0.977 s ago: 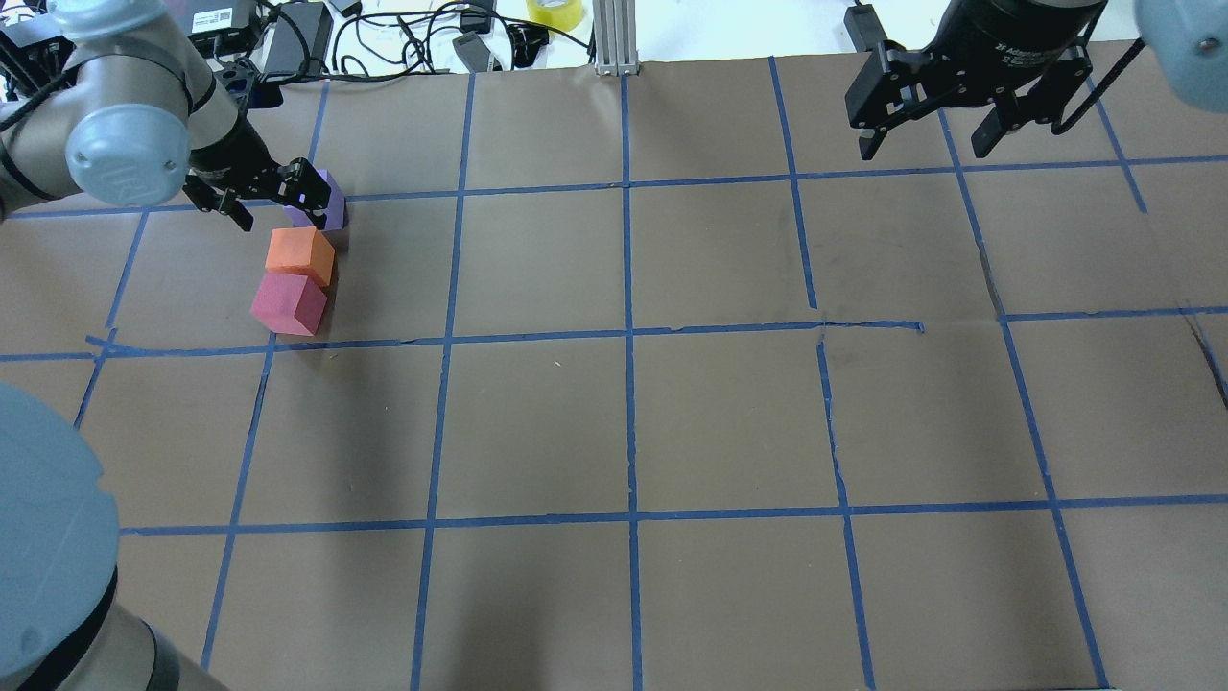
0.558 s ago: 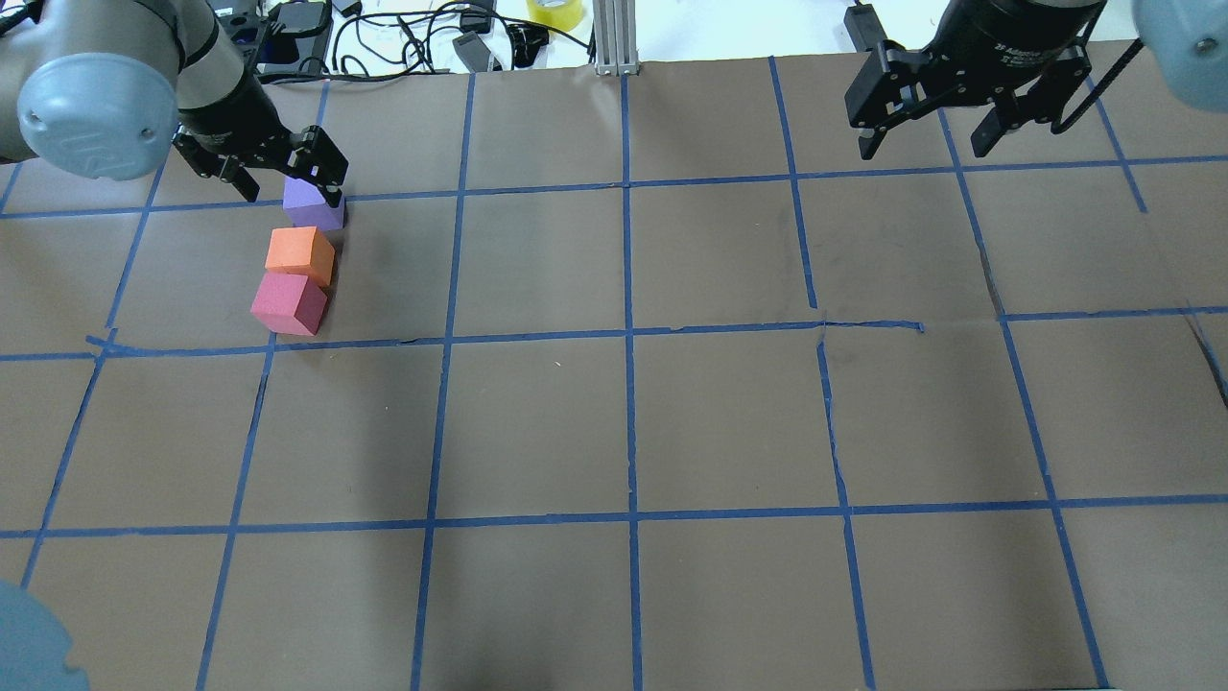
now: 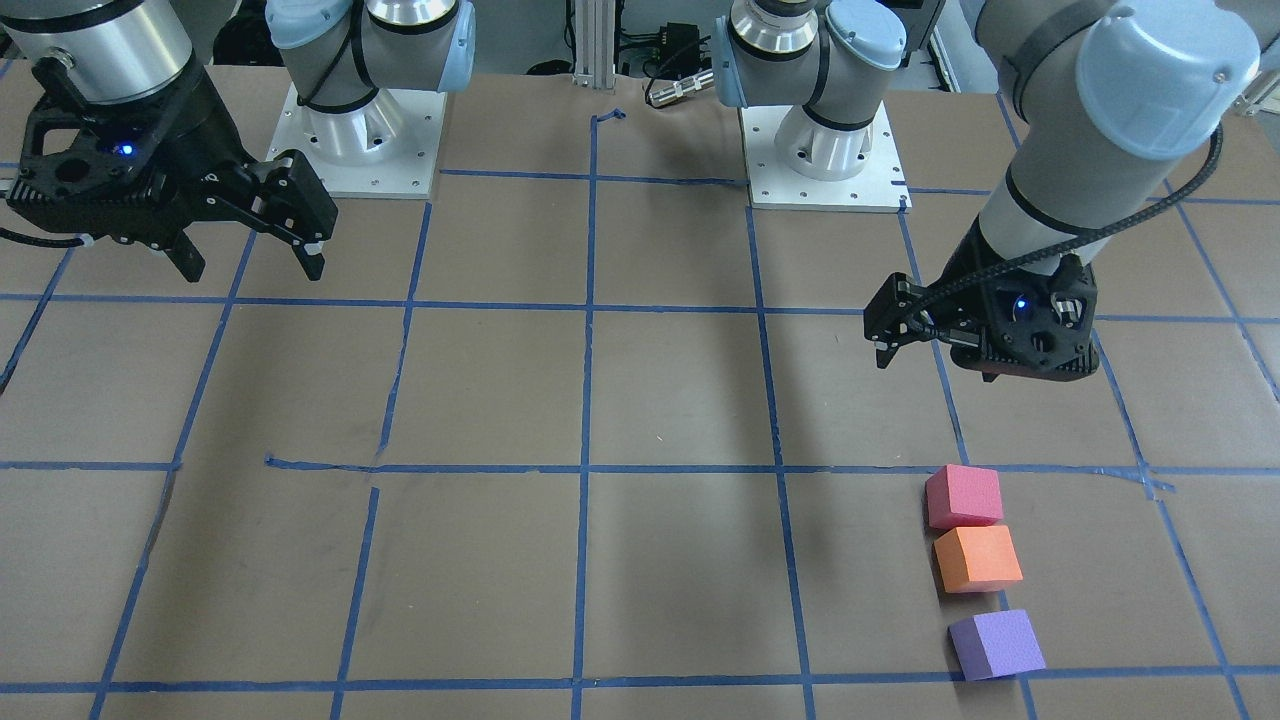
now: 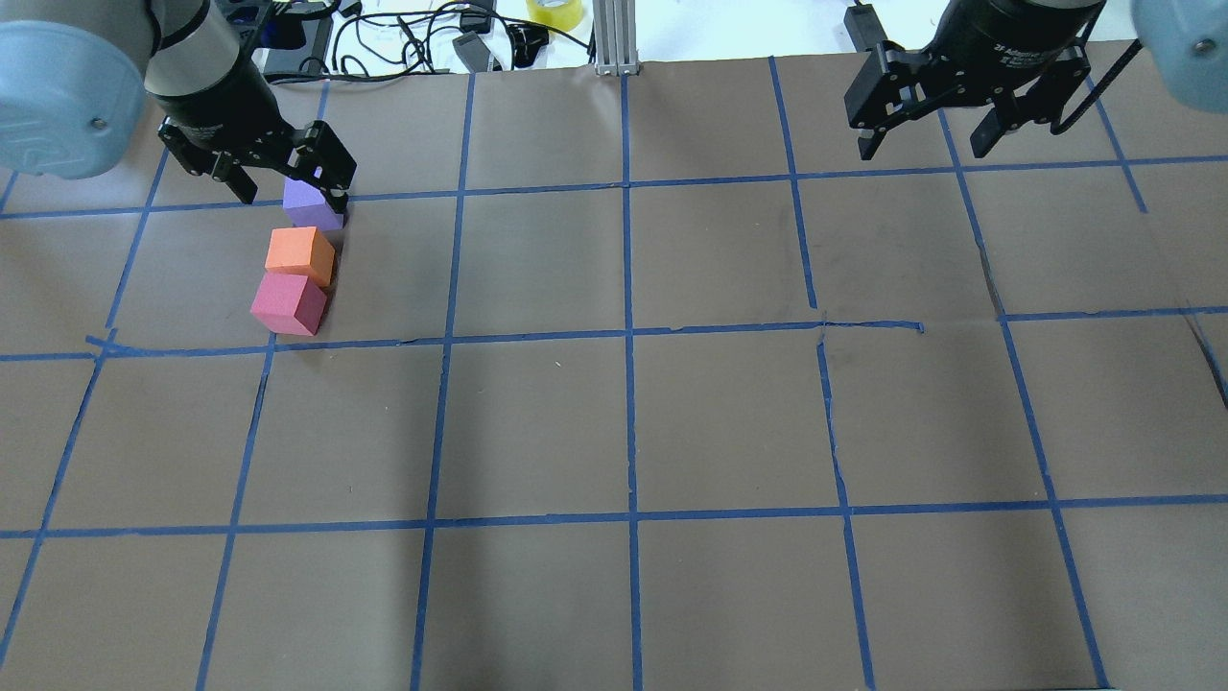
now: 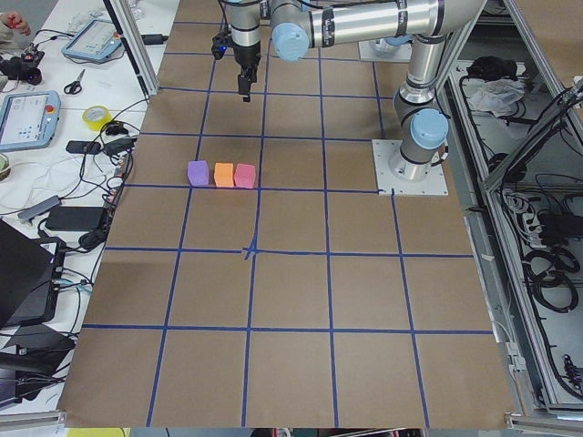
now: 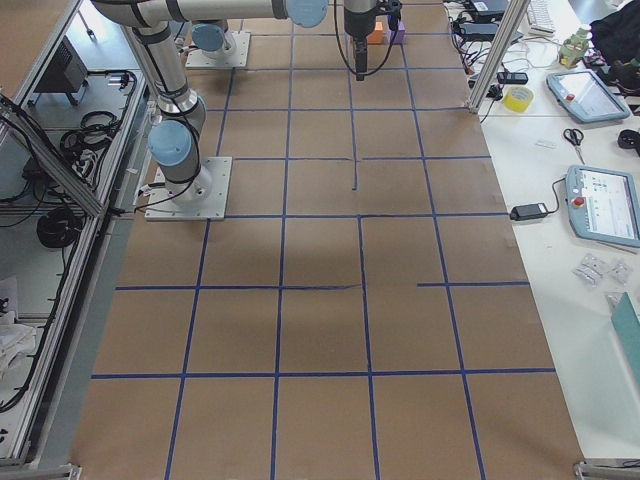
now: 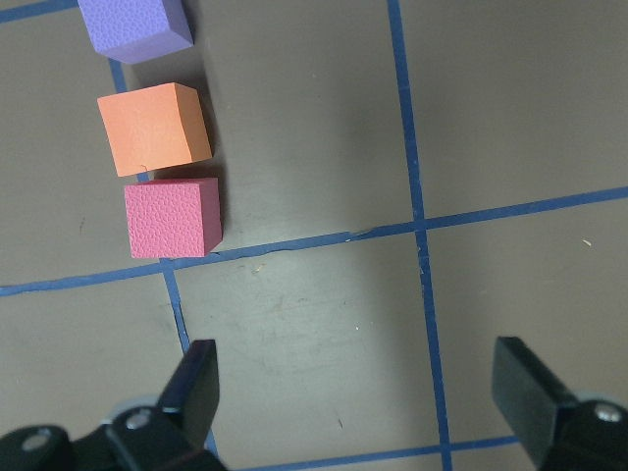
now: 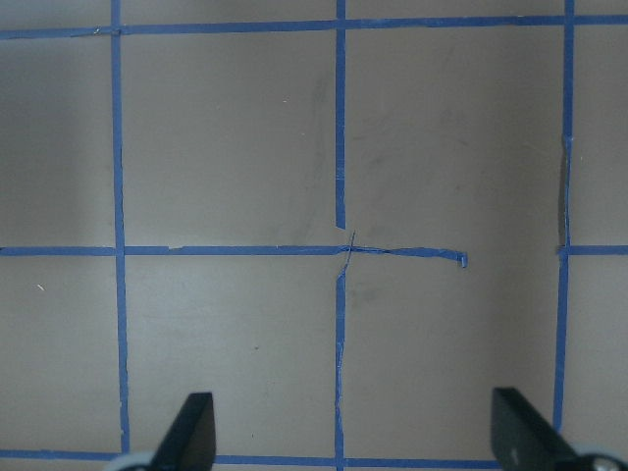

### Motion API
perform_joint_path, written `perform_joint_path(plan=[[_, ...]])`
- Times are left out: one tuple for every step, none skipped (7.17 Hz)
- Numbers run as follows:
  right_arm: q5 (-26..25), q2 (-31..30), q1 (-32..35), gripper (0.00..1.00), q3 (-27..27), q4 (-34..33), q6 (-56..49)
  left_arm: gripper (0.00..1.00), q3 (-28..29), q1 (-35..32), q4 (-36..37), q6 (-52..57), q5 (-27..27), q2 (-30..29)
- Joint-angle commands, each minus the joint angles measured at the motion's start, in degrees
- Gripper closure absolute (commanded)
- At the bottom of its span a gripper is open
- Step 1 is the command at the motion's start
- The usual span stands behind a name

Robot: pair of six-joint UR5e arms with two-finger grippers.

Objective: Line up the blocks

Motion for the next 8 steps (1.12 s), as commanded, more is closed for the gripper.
perform_joint_path(plan=[[0.0, -0.1, 0.0, 0.0, 0.0, 0.0, 0.0, 0.0, 0.2, -1.9, -5.3, -0.6, -0.4, 3.8], [0.0, 0.0, 0.0, 0.0, 0.0, 0.0, 0.1, 0.0, 0.0, -3.7, -6.1, -1.6, 0.2, 5.1], [0.0, 0.0, -0.1, 0.0, 0.0, 0.0, 0.0, 0.0, 0.0, -5.1, -6.1, -4.5, 0.2, 5.5], [0.0, 0.0, -0.1, 0.0, 0.0, 0.1, 0.0, 0.0, 0.2, -5.2, -6.1, -4.6, 0.2, 5.8], [0.0, 0.0, -0.1, 0.0, 0.0, 0.1, 0.0, 0.0, 0.2, -5.3, -6.3, -4.6, 0.2, 6.6], [0.0, 0.0, -0.1, 0.0, 0.0, 0.1, 0.0, 0.0, 0.3, -5.3, -7.3, -4.6, 0.1, 7.3], [0.0, 0.0, -0.1, 0.0, 0.0, 0.1, 0.0, 0.0, 0.3, -5.2, -7.4, -4.7, 0.2, 7.5], [0.0, 0.0, -0.1, 0.0, 0.0, 0.1, 0.0, 0.0, 0.4, -4.8, -6.8, -5.3, 0.0, 7.8]])
